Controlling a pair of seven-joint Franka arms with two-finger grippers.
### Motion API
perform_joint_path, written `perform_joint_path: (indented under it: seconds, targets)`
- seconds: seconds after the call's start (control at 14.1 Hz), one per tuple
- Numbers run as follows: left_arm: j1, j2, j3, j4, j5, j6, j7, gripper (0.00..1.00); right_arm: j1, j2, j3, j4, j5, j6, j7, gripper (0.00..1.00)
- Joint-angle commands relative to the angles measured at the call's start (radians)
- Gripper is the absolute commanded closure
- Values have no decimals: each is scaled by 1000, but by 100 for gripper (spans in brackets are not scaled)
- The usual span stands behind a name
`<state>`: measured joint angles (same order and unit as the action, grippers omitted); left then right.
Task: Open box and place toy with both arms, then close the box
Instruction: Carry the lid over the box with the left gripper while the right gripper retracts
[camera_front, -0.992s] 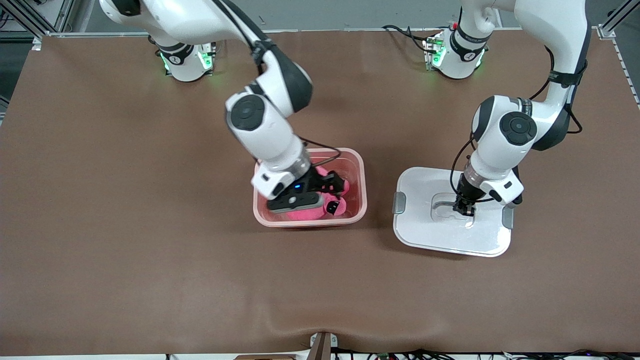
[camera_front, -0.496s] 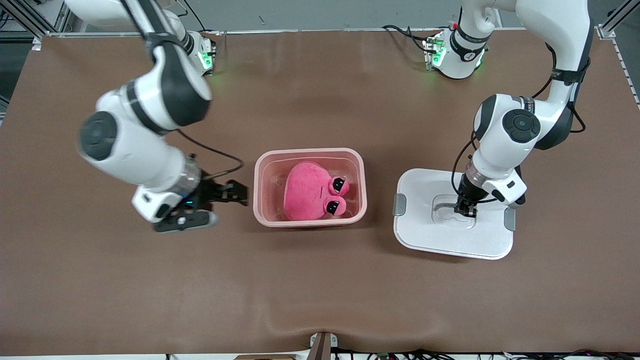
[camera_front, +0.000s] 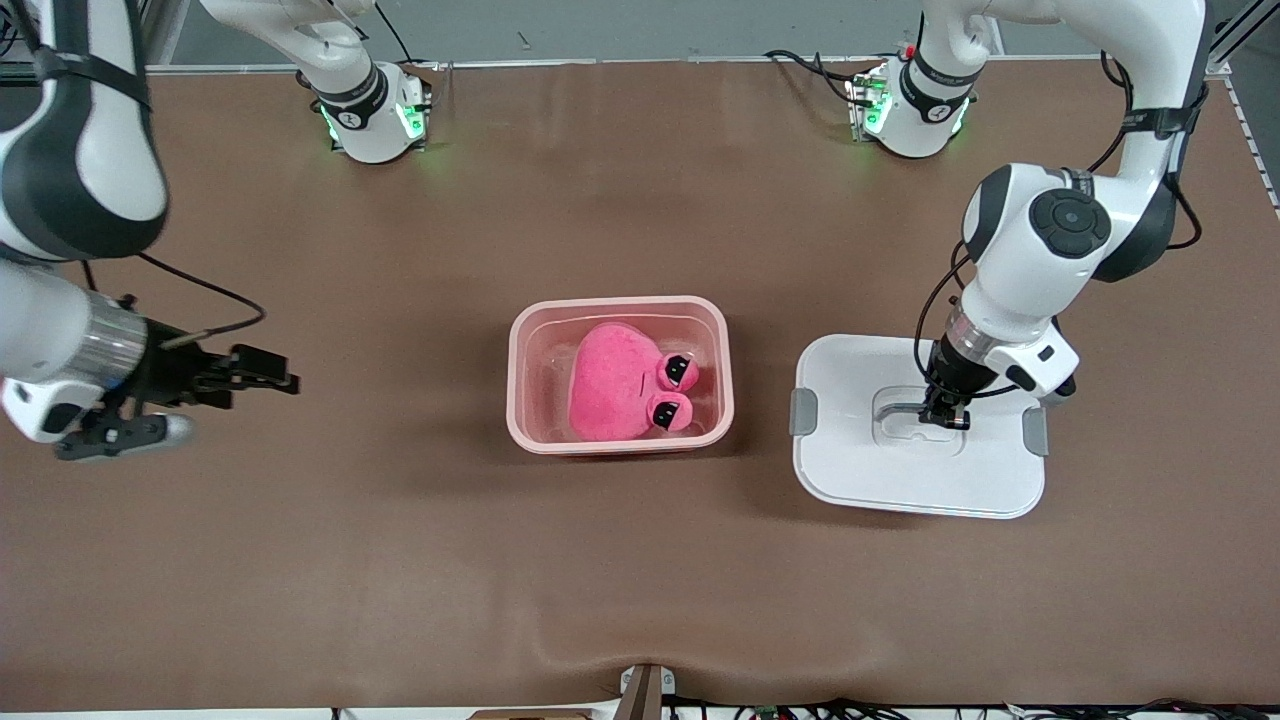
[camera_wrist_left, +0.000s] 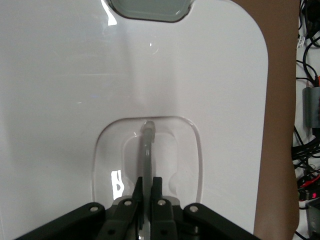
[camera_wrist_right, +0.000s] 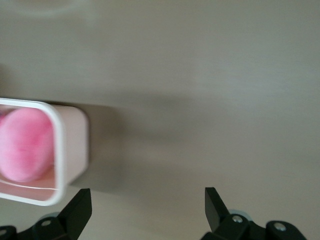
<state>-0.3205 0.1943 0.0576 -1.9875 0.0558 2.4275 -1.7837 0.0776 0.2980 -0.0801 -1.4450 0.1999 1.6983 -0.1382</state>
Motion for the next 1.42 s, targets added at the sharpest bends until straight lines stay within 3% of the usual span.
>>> perform_joint_path:
  seconds: [0.0,0.14,0.5,0.85,1.35]
  targets:
    - [-20,-15,-24,36,-1,-51,-89,100,-16,-101,22,-46,-146,-57,9,0]
    - [-19,-23,-59,42,-1,-51,-146,100,-33,-148,22,-46,-194,-115,6,0]
    - [-20,-38,-108,53,1,-51,-236,100,-111,-207,22,-51,-209,-135,-1,0]
    - [-25,-30,-163,87,13,-50,-321,100,-113,-327,29,-205,-206,-88,61,0]
    - [-78,16,-186,128,30,-50,-402,100,-125,-326,25,-193,-174,-129,91,0]
